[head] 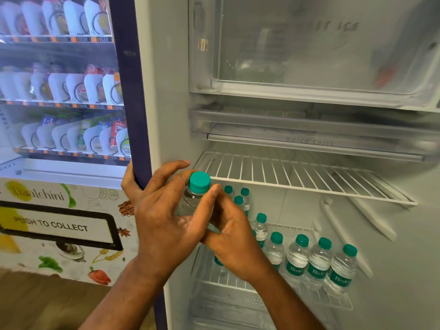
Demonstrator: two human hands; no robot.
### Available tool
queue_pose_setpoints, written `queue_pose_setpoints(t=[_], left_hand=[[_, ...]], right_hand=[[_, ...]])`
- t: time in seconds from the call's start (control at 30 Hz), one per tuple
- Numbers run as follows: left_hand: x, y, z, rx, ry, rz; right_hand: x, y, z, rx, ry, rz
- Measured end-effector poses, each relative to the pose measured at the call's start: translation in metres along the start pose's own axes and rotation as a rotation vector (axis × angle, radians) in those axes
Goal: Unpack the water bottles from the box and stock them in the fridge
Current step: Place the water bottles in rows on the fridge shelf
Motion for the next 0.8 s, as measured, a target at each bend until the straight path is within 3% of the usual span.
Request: queue_pose_setpoints(t=[0.13,0.27,0.6,0.8], left_hand=[[-0.002,0.000,0.004,0.091,-0.016,-0.024],[0.002,0.003,0.002,0.047,-0.115,-0.038],[0.018,0.019,-0.013,-0.028,-0.214,0.150],[0.017,0.016,-0.013,-0.040,-0.246,0.165]], right_hand=[[-0.006,0.014,-0.002,-0.007,-0.147,-0.066],[-0.026,0.035,0.003,-0.064,-0.251,-0.227],[-0.071,0.040,0.043,-0.415,-0.614,-0.686],[-0.089,0.016,0.091,-0.604,-0.879,-0.690]])
Point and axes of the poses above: each hand's wrist, its own y-axis away from the middle knuckle, its own z-axis out of the back of the hand, x = y × z, the point moved 3 cm from there along -y, towards the middle knuckle, and after that the axes turned 9 degrees about x, right-handed, at the moved point
